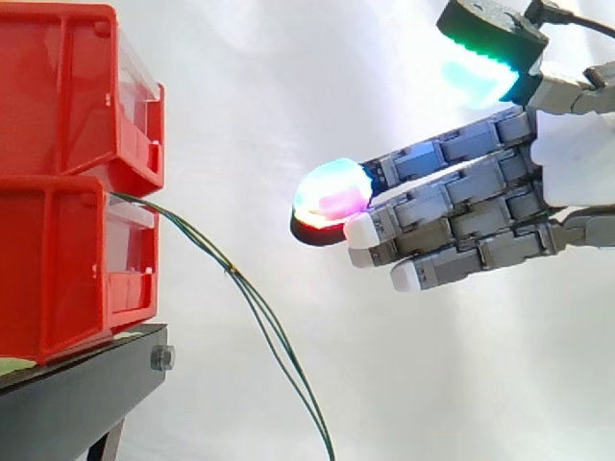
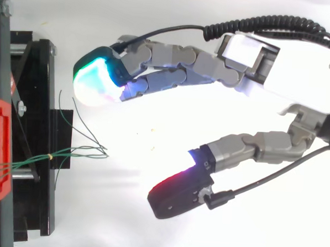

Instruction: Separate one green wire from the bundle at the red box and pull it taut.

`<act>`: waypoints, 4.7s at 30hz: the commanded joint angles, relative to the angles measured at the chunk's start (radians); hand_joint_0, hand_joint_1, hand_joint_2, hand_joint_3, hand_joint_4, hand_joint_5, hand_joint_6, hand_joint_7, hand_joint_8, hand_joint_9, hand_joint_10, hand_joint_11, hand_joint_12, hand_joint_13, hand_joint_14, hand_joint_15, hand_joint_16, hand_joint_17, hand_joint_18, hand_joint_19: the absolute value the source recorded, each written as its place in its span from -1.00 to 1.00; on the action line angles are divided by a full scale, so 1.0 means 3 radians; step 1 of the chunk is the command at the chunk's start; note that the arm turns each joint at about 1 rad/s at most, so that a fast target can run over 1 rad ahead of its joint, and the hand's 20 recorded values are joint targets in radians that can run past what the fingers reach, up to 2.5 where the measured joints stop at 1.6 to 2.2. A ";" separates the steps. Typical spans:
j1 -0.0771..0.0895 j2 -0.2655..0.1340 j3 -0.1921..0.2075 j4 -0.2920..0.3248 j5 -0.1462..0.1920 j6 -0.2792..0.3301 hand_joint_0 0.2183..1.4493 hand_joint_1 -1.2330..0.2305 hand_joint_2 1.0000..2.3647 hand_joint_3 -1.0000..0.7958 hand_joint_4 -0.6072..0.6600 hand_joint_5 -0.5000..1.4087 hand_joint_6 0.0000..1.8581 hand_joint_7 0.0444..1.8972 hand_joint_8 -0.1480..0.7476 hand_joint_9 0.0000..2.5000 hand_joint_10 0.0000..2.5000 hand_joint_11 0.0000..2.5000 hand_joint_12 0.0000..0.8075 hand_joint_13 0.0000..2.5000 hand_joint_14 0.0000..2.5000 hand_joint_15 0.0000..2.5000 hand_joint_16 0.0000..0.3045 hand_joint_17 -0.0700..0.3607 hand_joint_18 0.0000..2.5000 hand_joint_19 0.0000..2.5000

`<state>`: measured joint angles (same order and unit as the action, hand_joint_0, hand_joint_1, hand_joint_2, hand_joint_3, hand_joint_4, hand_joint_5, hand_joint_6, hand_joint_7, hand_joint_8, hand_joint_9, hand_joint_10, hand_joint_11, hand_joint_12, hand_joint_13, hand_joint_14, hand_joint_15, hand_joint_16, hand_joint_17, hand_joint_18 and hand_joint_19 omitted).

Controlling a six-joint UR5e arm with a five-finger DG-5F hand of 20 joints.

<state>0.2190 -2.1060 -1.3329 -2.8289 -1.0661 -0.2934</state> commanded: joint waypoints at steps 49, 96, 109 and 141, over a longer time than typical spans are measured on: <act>0.0119 -0.0763 0.0010 0.0655 0.0235 0.0237 -0.57 -0.24 -1.00 -0.44 0.34 -0.69 -0.46 -0.22 -0.12 -0.66 -1.00 -0.91 -0.19 -0.88 -1.00 -1.00 -0.63 -0.09 -0.86 -0.80; 0.0144 -0.0870 0.0767 -0.0229 0.0067 0.0697 -0.48 -0.26 -1.00 -0.40 0.43 -0.62 -0.46 -0.09 -0.11 -0.54 -0.99 -0.86 -0.22 -0.75 -1.00 -0.98 -0.65 -0.12 -0.70 -0.73; 0.0139 -0.0870 0.0838 -0.0260 0.0056 0.0712 -0.35 -0.12 -0.99 -0.38 0.30 -0.60 -0.46 0.15 -0.13 -0.49 -0.99 -0.79 -0.26 -0.71 -1.00 -0.94 -0.67 -0.15 -0.68 -0.70; 0.0011 -0.0865 0.0848 -0.0204 -0.0102 0.0758 -0.38 -0.30 -0.98 -0.30 0.22 -0.67 -0.08 -0.17 -0.09 -0.42 -0.99 -0.63 -0.22 -0.61 -0.99 -0.86 -0.65 -0.12 -0.58 -0.64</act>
<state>0.2281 -2.3668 -1.0803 -2.8908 -1.0800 -0.0696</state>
